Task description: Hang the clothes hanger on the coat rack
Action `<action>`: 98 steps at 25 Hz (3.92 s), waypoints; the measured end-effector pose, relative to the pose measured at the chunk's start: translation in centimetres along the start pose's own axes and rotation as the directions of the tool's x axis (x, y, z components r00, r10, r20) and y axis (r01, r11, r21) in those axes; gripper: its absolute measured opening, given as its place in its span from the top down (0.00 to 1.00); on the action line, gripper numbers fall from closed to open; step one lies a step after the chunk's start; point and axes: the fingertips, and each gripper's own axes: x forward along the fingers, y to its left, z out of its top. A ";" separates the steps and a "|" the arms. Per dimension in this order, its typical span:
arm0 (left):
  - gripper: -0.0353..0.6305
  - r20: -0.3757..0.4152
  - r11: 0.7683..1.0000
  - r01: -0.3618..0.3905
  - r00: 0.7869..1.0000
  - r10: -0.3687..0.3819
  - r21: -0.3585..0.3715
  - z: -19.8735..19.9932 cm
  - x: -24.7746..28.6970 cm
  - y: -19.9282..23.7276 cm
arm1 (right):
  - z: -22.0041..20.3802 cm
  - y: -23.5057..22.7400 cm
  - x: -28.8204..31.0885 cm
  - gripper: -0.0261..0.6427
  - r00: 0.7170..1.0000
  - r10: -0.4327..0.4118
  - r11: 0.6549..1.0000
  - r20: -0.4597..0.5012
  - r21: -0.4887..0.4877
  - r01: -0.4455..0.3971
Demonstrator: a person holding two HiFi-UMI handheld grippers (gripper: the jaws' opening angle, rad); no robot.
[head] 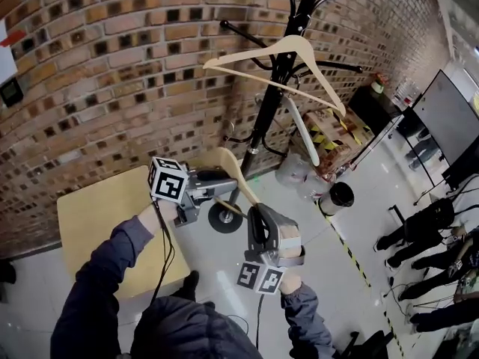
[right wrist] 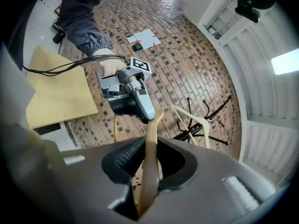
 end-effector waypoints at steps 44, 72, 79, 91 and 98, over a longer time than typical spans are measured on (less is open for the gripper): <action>0.83 -0.221 0.915 0.065 0.961 -0.165 -0.399 -12.3 6.2 31.3 | -17.8 17.2 12.5 0.73 0.815 0.092 0.991 -0.572 0.133 -0.018; 0.63 -0.309 0.979 -0.142 0.947 0.091 -0.147 -20.5 -7.4 11.4 | -5.3 9.1 -21.9 0.84 0.703 -0.237 0.782 -0.670 0.297 0.547; 0.71 -0.362 0.961 0.125 0.932 -0.029 0.246 -22.7 -4.6 -7.4 | -3.7 10.9 -28.3 0.86 0.693 -0.203 0.693 -0.692 0.398 0.601; 0.78 -0.438 0.766 0.371 0.889 -0.131 0.525 -28.2 0.4 -22.1 | -1.2 11.1 -37.8 0.94 0.560 -0.282 0.581 -0.779 0.325 0.746; 0.78 -0.473 0.738 0.429 0.865 -0.169 0.521 -29.5 1.9 -24.1 | -1.3 11.4 -40.6 0.94 0.505 -0.289 0.571 -0.813 0.277 0.773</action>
